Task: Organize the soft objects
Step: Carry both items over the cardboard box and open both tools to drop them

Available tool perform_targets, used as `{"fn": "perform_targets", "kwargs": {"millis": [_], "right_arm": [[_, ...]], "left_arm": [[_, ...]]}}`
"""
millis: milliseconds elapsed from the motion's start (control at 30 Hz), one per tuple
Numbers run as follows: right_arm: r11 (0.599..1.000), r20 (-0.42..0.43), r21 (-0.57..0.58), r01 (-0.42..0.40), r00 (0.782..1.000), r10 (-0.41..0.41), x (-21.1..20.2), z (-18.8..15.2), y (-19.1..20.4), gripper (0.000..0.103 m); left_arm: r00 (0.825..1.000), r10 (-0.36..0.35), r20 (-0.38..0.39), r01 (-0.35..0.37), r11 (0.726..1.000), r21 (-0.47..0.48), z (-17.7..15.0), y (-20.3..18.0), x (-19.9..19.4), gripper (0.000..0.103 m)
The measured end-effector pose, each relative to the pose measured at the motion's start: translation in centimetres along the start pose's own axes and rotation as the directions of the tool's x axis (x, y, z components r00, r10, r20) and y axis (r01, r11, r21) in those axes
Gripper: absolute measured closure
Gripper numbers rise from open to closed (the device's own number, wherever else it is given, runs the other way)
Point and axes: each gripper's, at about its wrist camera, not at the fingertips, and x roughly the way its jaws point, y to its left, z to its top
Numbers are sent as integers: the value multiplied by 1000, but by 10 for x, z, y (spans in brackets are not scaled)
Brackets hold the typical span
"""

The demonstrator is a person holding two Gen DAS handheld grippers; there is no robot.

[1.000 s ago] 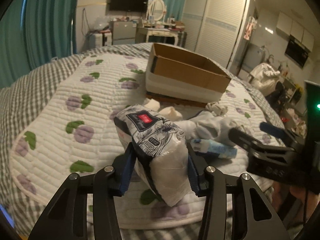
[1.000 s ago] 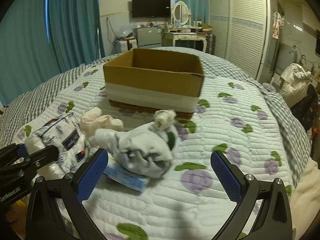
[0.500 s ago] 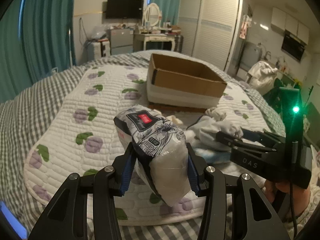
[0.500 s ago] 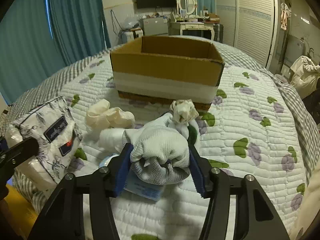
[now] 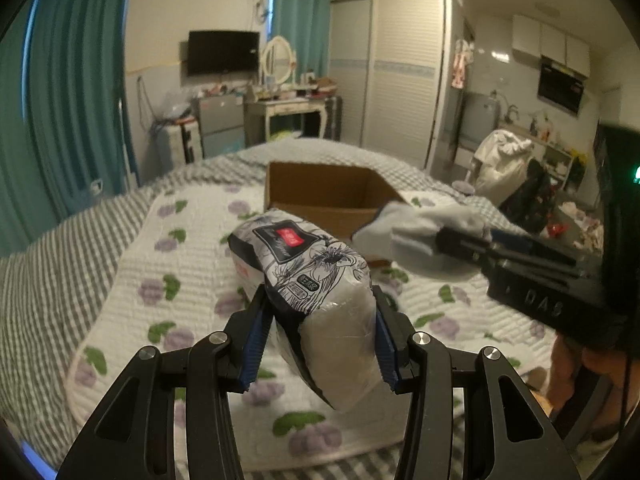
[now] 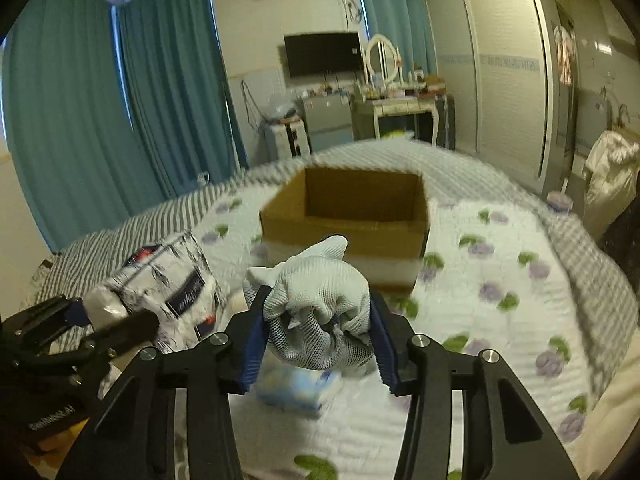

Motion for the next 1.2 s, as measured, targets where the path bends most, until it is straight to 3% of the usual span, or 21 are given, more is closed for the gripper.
{"fn": "perform_targets", "kwargs": {"millis": [333, 633, 800, 967, 1167, 1200], "right_arm": [[999, 93, -40, 19, 996, -16, 19, 77, -16, 57], [999, 69, -2, 41, 997, -41, 103, 131, -50, 57], [998, 40, 31, 60, 997, -62, 153, 138, -70, 57], [995, -6, 60, 74, 997, -74, 200, 132, -88, 58], [997, -29, 47, 69, 997, -67, 225, 115, -93, 59], [997, -30, 50, 64, 998, -62, 226, 114, -93, 59]], "left_arm": [[999, -46, 18, 45, 998, 38, 67, 4, 51, 57], [999, -37, 27, 32, 988, 148, 126, -2, 134, 57], [999, -39, 18, 35, 982, 184, 131, -5, 184, 57], [998, -31, -63, 41, 986, 161, 123, 2, 229, 57], [993, -22, -114, 43, 983, 181, 114, 3, 249, 56], [993, -20, -115, 41, 982, 184, 114, 2, 250, 51]]}}
